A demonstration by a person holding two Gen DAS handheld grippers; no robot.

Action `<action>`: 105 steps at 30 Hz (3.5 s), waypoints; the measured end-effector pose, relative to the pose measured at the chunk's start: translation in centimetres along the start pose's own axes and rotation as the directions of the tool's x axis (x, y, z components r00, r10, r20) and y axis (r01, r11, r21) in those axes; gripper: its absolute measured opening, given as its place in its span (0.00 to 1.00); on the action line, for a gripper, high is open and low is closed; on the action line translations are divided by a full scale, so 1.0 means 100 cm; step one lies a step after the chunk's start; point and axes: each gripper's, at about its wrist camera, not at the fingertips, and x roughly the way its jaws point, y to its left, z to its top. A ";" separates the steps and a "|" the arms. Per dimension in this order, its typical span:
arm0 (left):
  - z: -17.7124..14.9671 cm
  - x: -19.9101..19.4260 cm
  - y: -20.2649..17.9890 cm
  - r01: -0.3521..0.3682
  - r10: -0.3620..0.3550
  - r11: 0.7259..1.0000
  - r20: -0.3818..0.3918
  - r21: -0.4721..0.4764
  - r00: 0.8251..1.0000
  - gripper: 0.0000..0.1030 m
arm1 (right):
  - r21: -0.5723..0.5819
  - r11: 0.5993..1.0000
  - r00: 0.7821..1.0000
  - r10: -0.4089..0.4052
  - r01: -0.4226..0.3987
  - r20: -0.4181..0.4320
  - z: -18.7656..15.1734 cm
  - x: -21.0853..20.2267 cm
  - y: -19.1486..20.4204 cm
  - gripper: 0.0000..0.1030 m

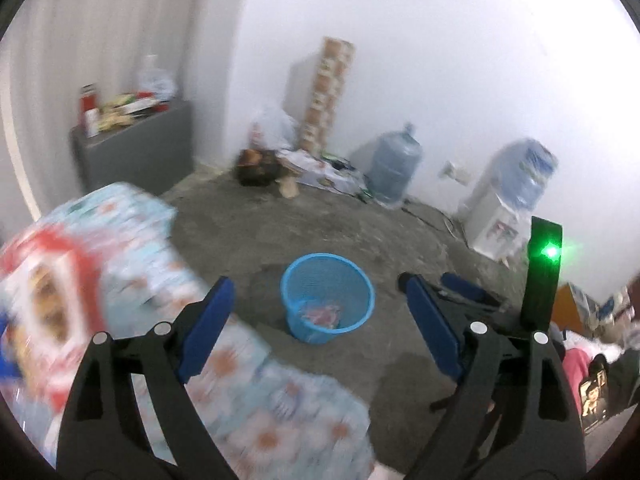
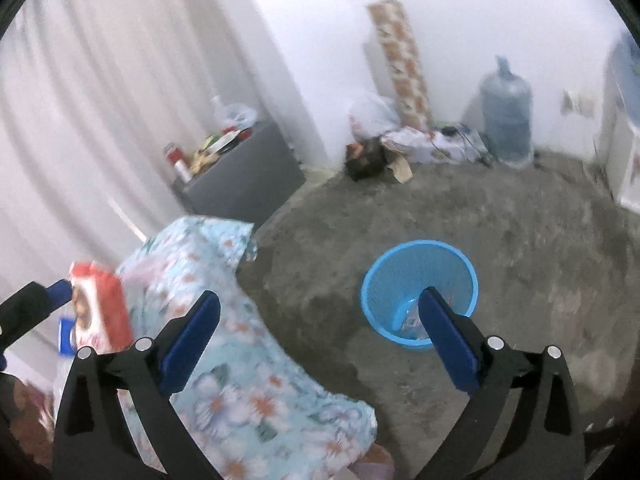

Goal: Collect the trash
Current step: 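Open both tools to drop the tissue and bag into the wastebasket, then move both tools back over the trash on the bed, then grasp the blue Mecobalamin Tablets box with the left tool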

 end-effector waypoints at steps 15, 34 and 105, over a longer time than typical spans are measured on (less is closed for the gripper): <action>-0.122 -0.160 0.127 -0.286 0.327 0.896 0.069 -0.339 0.943 0.82 | -0.402 0.915 0.998 -0.053 0.037 -0.030 -0.057 -0.035 0.121 0.94; -0.186 -0.190 0.168 -0.303 0.365 0.811 0.027 -0.501 0.931 0.82 | -0.257 0.915 0.942 0.258 -0.310 -0.216 -0.072 -0.042 0.135 0.94; -0.293 -0.235 0.227 -0.646 0.635 0.557 -0.234 -0.522 0.737 0.78 | -0.695 0.419 0.811 0.287 -0.584 -0.509 -0.197 0.037 0.481 0.82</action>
